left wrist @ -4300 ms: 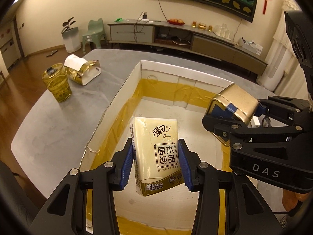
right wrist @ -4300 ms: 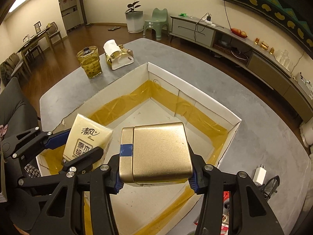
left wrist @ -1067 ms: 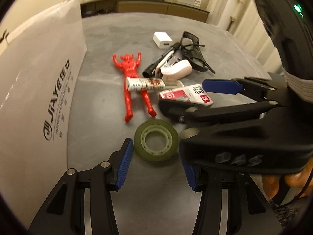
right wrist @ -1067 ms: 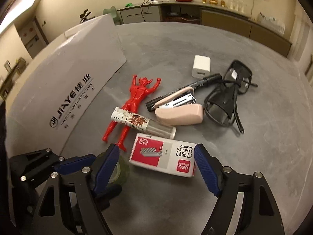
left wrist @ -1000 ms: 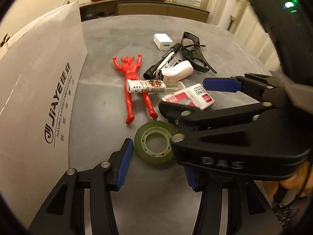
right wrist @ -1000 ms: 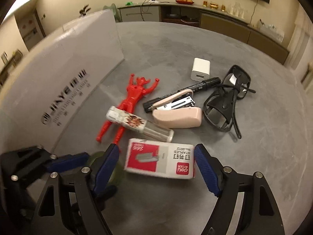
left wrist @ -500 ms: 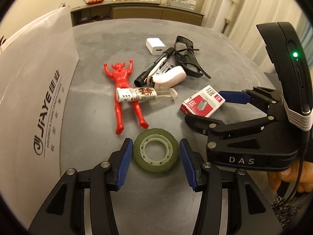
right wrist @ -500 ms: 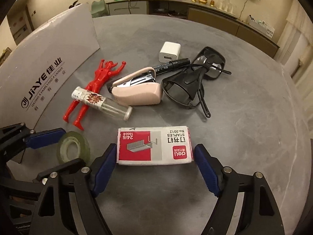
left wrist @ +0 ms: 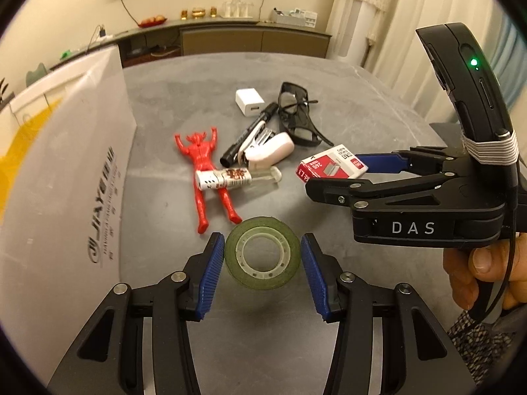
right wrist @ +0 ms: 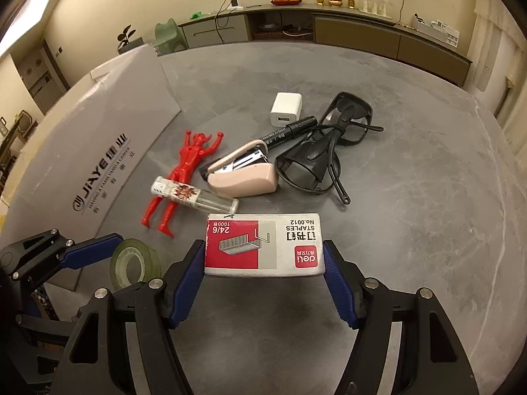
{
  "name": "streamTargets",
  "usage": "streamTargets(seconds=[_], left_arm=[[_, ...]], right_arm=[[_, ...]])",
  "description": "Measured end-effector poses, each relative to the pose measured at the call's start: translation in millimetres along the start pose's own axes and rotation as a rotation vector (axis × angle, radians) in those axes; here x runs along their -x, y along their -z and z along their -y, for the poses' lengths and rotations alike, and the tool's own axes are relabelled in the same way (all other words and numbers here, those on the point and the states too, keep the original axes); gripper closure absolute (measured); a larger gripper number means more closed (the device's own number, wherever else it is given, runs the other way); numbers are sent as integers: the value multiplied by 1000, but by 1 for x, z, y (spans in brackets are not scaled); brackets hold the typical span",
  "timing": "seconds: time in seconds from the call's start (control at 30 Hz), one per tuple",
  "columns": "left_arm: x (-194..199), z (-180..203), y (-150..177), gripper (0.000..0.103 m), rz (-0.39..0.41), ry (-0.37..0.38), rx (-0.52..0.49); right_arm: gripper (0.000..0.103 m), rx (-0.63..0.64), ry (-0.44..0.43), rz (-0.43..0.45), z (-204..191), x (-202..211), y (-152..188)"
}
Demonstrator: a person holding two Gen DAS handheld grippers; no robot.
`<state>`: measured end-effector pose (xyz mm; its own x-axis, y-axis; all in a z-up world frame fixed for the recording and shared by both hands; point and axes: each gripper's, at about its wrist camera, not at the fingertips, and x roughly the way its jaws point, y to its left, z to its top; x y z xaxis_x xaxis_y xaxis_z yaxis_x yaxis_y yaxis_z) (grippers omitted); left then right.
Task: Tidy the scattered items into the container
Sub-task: 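Lift and carry the tape roll and staples box over the white box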
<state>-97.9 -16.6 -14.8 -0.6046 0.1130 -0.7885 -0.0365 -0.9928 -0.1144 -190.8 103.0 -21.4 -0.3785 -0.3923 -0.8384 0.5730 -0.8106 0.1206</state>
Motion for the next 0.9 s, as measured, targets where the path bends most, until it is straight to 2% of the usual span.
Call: streamTargets(seconds=[0.43,0.9], left_arm=[[31,-6,-8,53,25,-95,42],[76,-14,-20,53,106,-125,63]], right_arm=[[33,27,-45,55,-18,16,-9],[33,21,-96,100,-31,31,-16]])
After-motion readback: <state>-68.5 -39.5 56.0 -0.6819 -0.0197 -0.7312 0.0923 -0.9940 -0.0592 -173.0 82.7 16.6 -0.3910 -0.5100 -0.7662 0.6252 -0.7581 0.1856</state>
